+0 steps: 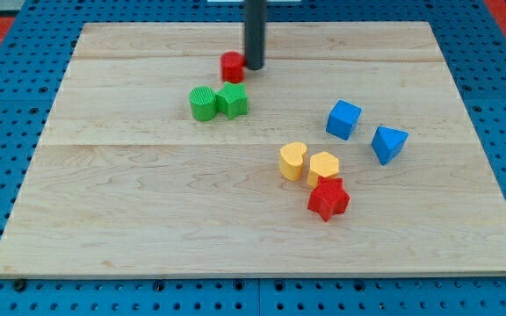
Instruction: Place the blue cube bottom of the red circle
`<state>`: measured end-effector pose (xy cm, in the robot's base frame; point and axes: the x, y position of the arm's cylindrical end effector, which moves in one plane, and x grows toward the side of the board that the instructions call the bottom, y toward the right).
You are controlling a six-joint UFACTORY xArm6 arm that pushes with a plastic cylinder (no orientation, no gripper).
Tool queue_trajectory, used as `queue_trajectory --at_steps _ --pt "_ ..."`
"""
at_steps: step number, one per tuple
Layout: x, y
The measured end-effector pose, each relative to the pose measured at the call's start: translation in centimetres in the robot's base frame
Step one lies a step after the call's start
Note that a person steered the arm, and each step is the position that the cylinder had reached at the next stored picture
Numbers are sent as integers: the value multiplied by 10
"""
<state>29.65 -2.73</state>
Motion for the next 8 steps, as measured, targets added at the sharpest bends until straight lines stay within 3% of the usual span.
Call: queue_trajectory --at_steps 1,2,5,6,7,8 --pt "0 -21" --pt "-24 -5" --pt "-2 -87" --pt "-13 -42" --pt "14 -54" --pt "19 -25"
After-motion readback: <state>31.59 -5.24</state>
